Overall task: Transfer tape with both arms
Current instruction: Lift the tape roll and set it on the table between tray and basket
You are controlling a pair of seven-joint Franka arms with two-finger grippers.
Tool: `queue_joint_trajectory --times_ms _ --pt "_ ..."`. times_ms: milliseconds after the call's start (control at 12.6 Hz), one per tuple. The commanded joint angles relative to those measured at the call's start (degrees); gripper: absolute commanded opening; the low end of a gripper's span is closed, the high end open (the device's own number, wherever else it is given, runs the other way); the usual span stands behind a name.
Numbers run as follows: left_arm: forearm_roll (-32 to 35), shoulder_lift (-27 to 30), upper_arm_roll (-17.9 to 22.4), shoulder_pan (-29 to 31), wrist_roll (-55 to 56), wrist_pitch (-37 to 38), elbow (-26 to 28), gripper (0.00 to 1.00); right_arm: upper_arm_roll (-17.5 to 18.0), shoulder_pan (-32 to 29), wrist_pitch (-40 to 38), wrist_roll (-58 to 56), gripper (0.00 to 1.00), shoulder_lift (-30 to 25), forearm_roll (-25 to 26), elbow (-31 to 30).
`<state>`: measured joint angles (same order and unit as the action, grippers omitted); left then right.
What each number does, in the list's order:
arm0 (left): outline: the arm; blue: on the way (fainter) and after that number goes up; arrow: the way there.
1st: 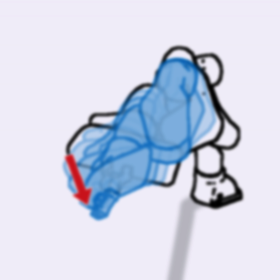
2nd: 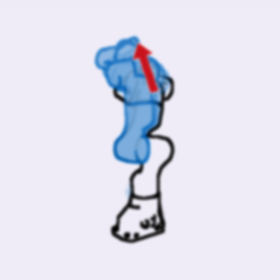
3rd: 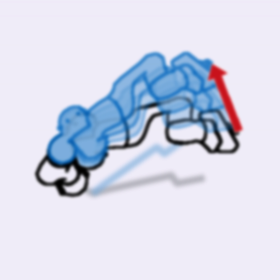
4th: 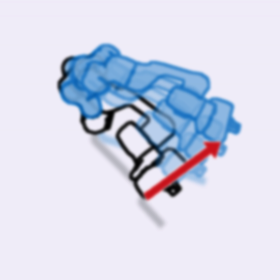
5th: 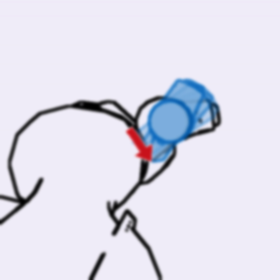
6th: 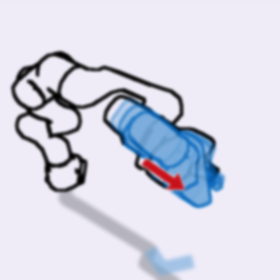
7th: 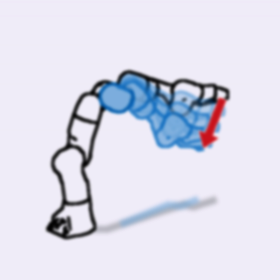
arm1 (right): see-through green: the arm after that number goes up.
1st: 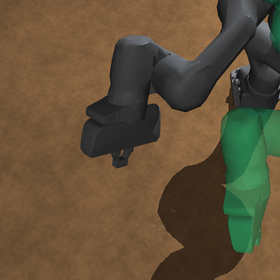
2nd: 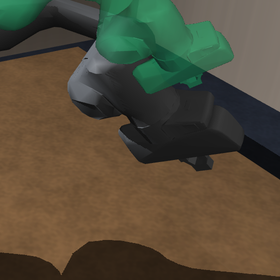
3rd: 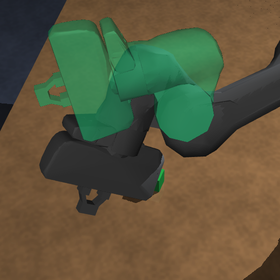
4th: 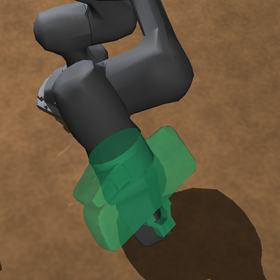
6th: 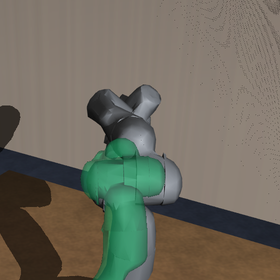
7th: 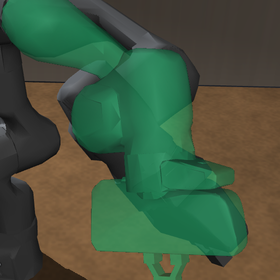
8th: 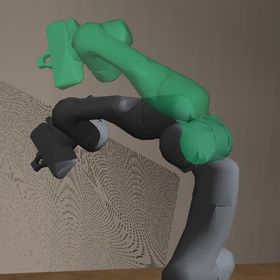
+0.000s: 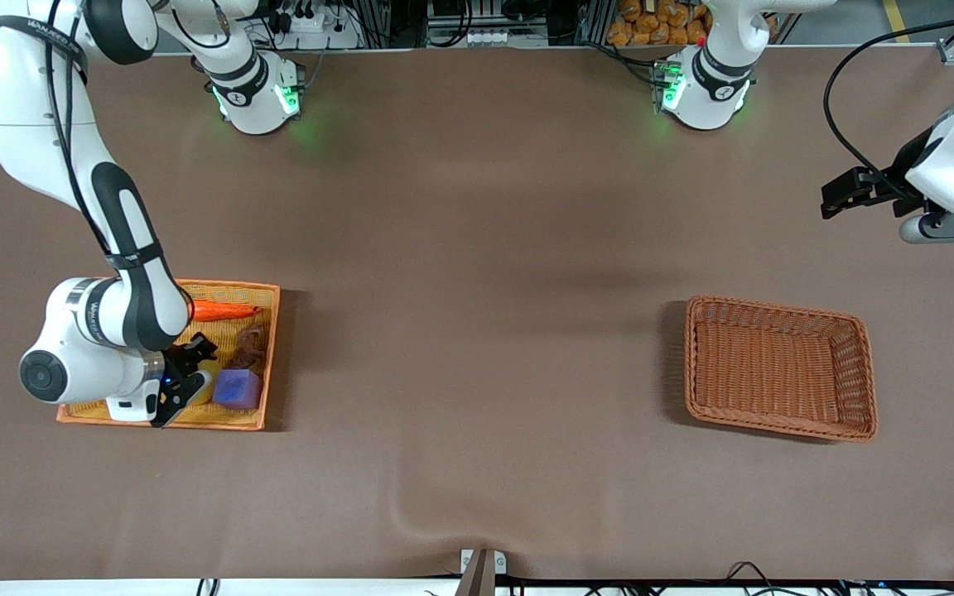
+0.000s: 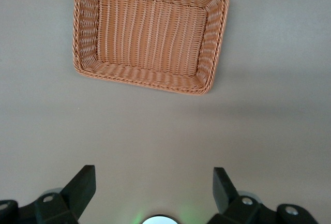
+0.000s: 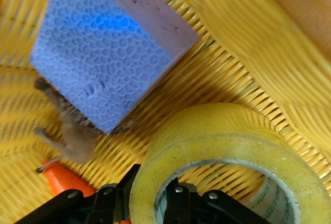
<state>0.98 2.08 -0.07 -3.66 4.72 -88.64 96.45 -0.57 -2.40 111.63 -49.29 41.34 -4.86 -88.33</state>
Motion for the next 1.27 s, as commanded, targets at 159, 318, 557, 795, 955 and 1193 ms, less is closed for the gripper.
queue_joint_trajectory --times_ms 159,318,557,795,955,1193 --pt "-1.4 0.6 -0.2 0.2 1.2 -0.7 0.8 1.0 0.8 0.6 -13.3 -4.0 0.0 -2.5 0.4 9.6" --pt "-1.4 0.6 -0.1 0.2 1.2 -0.7 1.0 1.0 0.8 2.7 -16.3 -7.6 0.0 -4.2 2.1 12.6" --pt "-1.3 0.6 -0.1 0.2 1.2 -0.9 1.0 1.0 1.2 8.0 -15.8 -16.4 0.0 -5.6 3.0 14.1" --pt "-1.3 0.5 -0.1 0.2 1.2 -0.9 1.0 1.0 1.5 19.8 -9.7 -19.3 0.0 -4.8 3.4 17.8" --pt "-1.3 0.4 -0.1 0.2 1.2 -0.9 1.0 1.0 1.6 24.8 -4.5 -19.1 0.01 -3.8 2.8 17.7" --pt "-1.3 0.4 -0.1 0.2 1.2 -0.9 1.0 1.0 1.5 34.7 4.7 -16.9 0.14 -1.7 2.9 17.5"
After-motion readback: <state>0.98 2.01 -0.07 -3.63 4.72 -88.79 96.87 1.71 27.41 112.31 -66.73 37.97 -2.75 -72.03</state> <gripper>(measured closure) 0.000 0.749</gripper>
